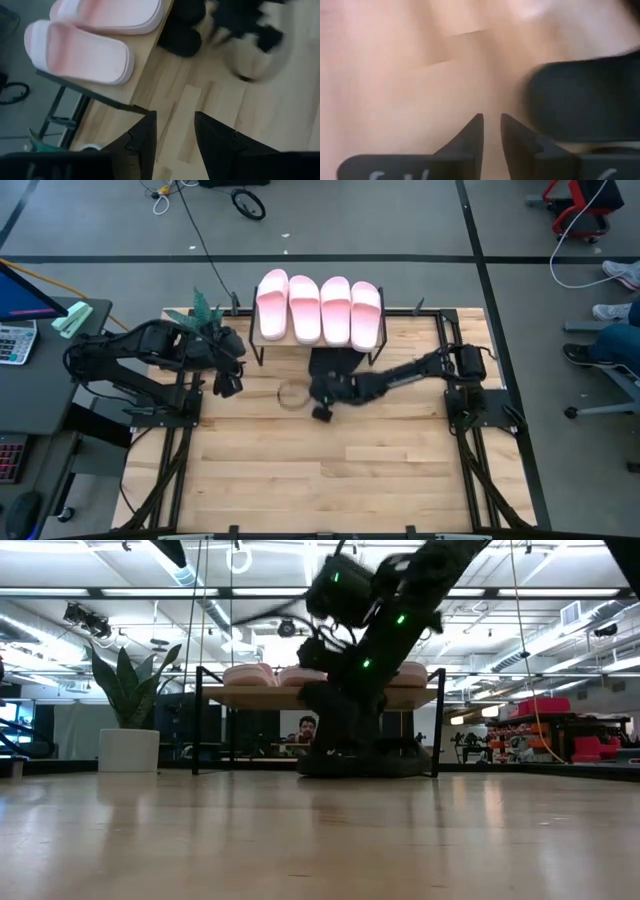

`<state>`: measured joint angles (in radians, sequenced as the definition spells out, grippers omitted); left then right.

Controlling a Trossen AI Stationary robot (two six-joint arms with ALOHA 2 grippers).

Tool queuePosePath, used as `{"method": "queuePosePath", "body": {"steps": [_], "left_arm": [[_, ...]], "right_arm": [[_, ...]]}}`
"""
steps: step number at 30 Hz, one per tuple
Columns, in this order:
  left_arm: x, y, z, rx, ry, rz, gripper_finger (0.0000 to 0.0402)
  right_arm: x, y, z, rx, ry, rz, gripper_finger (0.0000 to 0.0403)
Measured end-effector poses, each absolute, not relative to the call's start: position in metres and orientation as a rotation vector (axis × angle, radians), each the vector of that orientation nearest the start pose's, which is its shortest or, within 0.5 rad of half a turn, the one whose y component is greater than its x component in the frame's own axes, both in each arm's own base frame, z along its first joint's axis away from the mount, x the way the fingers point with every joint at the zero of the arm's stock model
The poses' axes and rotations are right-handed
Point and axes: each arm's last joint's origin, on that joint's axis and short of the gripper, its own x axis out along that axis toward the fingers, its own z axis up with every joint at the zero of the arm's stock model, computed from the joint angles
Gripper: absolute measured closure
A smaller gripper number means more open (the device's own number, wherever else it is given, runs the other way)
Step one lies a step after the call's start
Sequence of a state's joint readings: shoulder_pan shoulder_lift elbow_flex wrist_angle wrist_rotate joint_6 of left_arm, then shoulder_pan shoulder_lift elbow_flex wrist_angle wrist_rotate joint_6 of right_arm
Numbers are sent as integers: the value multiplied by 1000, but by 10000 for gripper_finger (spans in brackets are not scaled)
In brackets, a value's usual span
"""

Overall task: Pick and place slides into the shelf
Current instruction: Put the black slides under the shelf, then return to Home Position

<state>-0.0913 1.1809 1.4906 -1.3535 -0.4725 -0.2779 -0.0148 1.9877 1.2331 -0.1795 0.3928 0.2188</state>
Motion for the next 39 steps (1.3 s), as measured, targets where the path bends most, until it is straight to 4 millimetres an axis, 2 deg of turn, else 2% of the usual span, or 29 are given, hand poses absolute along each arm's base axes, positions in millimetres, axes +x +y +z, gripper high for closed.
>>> {"method": "queuePosePath", "body": {"steps": [2,4,8,12,15,18,20,22,24,26,28,33,37,39], "left_arm": [[182,-7,399,3,930,486,262],[182,-15,400,-8,911,460,259],[176,-29,403,64,879,393,255],[153,-28,415,192,780,436,258],[127,-21,427,207,675,502,263],[100,-12,435,171,603,511,266],[81,-6,434,116,594,524,266],[64,0,434,32,537,535,263],[47,5,429,-45,500,526,260],[32,8,419,-151,458,466,256],[26,8,402,-220,426,369,253],[48,-3,337,-228,288,179,248],[58,-6,292,-251,220,162,252],[57,-6,278,-284,170,155,255]], "right_arm": [[400,6,150,-1,880,-419,334],[396,29,168,-74,846,-344,340],[368,62,237,-210,703,-311,351],[309,79,317,-255,553,-252,355],[258,82,366,-131,411,-206,355],[211,78,397,-67,314,-154,353],[186,73,406,-88,310,-119,353],[167,69,408,-105,329,-90,353],[158,68,403,-72,313,-73,353],[155,70,388,-87,297,-48,352],[154,72,366,-94,277,-28,351],[150,68,307,-10,141,-30,353],[136,62,271,112,38,31,352],[128,58,260,169,-22,53,351]]}}
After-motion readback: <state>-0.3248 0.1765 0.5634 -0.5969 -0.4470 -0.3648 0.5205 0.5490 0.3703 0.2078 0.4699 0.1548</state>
